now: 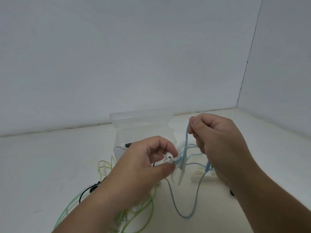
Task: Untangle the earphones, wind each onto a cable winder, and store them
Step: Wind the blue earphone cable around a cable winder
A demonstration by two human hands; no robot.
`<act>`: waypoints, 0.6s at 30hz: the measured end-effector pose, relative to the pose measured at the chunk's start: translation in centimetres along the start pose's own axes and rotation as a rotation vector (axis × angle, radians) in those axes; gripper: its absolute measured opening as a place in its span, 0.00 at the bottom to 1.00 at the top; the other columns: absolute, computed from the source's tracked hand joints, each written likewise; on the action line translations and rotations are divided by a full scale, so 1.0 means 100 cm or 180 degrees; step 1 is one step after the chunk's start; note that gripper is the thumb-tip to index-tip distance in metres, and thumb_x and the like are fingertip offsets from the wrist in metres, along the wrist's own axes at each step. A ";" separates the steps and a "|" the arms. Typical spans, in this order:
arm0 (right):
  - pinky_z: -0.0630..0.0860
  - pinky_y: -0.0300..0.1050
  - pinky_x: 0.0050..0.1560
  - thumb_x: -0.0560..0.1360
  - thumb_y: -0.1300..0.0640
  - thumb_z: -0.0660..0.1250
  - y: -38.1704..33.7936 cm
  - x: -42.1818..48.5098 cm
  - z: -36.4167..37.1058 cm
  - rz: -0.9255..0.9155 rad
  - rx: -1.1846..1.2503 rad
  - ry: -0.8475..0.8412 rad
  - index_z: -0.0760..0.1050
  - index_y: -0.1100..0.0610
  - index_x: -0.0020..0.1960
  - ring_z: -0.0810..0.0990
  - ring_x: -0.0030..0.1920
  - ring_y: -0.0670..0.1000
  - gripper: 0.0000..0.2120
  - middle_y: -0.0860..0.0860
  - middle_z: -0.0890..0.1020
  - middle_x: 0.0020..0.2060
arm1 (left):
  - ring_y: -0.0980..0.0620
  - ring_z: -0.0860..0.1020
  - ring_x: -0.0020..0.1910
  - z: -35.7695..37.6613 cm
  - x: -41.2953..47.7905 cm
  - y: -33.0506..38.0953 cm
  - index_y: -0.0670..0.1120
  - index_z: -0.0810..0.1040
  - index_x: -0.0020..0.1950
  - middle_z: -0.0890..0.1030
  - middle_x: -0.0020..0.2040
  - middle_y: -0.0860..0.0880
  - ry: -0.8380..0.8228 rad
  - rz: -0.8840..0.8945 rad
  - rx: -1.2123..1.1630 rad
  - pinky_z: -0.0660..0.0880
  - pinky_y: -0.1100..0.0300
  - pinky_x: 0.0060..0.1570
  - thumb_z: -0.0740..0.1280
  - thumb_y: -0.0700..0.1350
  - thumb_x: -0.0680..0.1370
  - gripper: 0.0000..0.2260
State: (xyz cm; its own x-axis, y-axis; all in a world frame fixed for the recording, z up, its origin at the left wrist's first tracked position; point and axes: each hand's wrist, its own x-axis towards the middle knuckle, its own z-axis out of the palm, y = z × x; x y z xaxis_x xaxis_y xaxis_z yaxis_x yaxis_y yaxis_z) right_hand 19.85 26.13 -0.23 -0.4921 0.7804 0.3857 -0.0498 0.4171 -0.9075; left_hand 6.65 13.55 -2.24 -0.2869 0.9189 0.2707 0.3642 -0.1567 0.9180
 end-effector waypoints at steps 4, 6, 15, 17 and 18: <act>0.55 0.40 0.24 0.82 0.57 0.62 -0.001 0.001 0.001 0.0324 0.0623 -0.0060 0.75 0.60 0.36 0.57 0.24 0.48 0.17 0.48 0.62 0.23 | 0.53 0.70 0.36 -0.001 0.000 0.002 0.52 0.82 0.44 0.74 0.36 0.51 -0.0055 0.0099 -0.0244 0.68 0.57 0.40 0.73 0.42 0.68 0.07; 0.56 0.39 0.23 0.82 0.57 0.61 0.000 0.001 0.002 0.0431 0.0741 -0.0043 0.74 0.60 0.36 0.57 0.24 0.47 0.17 0.48 0.62 0.23 | 0.52 0.71 0.38 -0.001 0.001 0.001 0.51 0.82 0.44 0.76 0.37 0.50 -0.0077 0.0116 -0.0334 0.69 0.57 0.41 0.73 0.41 0.68 0.07; 0.60 0.40 0.27 0.80 0.50 0.64 0.010 -0.011 0.017 0.1006 -0.0682 -0.1422 0.79 0.59 0.37 0.63 0.25 0.46 0.18 0.44 0.70 0.22 | 0.51 0.80 0.38 -0.004 0.002 0.005 0.49 0.84 0.42 0.82 0.40 0.45 0.0661 0.0331 -0.1359 0.78 0.62 0.43 0.76 0.38 0.63 0.10; 0.59 0.40 0.28 0.82 0.51 0.60 0.008 -0.013 0.017 0.0964 -0.0607 -0.1718 0.80 0.58 0.39 0.62 0.25 0.47 0.19 0.44 0.69 0.22 | 0.51 0.80 0.37 -0.009 0.006 0.004 0.49 0.84 0.40 0.82 0.39 0.45 0.1081 0.0186 -0.1492 0.79 0.61 0.44 0.75 0.34 0.64 0.11; 0.59 0.40 0.29 0.83 0.52 0.59 0.006 -0.013 0.017 0.0936 -0.0535 -0.1816 0.80 0.57 0.39 0.62 0.26 0.47 0.19 0.44 0.68 0.22 | 0.50 0.80 0.37 -0.011 0.007 0.002 0.49 0.83 0.40 0.82 0.39 0.45 0.1258 0.0073 -0.1605 0.79 0.60 0.45 0.75 0.32 0.64 0.12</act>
State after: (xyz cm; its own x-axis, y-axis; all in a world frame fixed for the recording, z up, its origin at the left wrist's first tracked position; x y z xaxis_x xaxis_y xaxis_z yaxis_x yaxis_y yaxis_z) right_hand 18.98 24.58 -1.61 -0.8498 0.5231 -0.0645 0.2703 0.3275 -0.9054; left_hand 5.58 13.80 -1.52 -0.6240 0.7257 0.2898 -0.0599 -0.4142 0.9082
